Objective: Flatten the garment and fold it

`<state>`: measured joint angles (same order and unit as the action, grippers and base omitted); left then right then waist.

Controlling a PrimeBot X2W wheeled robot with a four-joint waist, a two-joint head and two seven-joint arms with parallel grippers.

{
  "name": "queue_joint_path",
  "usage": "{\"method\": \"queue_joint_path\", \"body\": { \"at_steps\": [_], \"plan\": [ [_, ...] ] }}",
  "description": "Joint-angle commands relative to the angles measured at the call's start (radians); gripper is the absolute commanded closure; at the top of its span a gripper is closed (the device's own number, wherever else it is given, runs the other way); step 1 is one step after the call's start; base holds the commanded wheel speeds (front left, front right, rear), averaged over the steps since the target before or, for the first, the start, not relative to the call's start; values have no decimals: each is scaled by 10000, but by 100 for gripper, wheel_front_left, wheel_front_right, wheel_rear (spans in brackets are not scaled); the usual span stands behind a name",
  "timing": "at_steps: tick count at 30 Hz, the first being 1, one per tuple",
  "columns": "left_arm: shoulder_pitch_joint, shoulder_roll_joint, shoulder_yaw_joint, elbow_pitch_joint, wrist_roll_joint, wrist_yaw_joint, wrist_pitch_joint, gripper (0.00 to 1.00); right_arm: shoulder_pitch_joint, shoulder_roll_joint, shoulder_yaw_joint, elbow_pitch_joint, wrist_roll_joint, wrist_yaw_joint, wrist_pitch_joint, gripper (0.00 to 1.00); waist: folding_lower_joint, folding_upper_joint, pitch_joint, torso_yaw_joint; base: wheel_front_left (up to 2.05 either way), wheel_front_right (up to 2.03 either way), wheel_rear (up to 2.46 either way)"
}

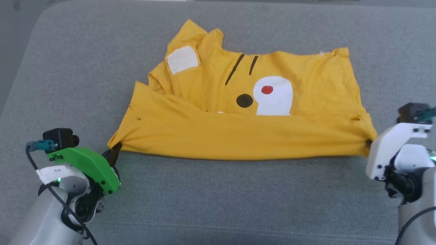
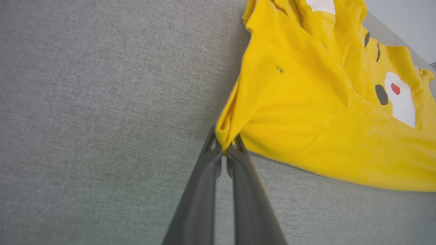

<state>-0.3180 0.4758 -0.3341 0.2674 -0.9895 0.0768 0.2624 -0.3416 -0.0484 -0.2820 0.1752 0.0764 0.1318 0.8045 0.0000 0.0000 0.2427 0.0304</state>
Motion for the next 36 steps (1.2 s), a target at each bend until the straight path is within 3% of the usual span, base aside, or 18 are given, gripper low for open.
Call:
{"method": "queue_joint_path", "body": {
  "at_steps": [1,6,11,18,19,20,25,36],
  "plan": [
    [248,129,100,-199,-113,154,-33,100,152,-18,-164,-277,5,-11,-48,100,0,0,-480,-4,0,0,0],
    [1101,185,298,-943,-345,682,34,100,864,-18,-478,-1037,-69,-11,338,100,0,0,-874,-39,0,0,0],
    [2275,156,268,-1234,-549,1185,194,100,1651,-18,-663,-970,128,-11,523,100,0,0,-904,-105,0,0,0],
    [2324,-157,70,-356,-744,1256,442,98,1884,-18,-673,-1,291,-11,289,99,0,0,-814,-57,0,0,0],
    [2211,-227,109,-246,-807,1219,423,55,1872,-18,-642,128,329,-11,222,69,0,0,-826,-52,0,0,0],
    [2102,-239,128,-153,-816,1162,398,0,1862,-18,-613,228,383,-11,166,0,0,0,-846,-51,0,0,0],
    [1809,6,198,-129,-582,1189,251,0,1840,-18,-598,177,629,-11,17,0,0,0,-1104,-124,0,0,0],
    [121,778,17,-1694,917,1075,-465,0,815,-18,-1084,-1857,1006,-11,-665,0,0,0,-1241,-318,0,0,0]
  ]
}}
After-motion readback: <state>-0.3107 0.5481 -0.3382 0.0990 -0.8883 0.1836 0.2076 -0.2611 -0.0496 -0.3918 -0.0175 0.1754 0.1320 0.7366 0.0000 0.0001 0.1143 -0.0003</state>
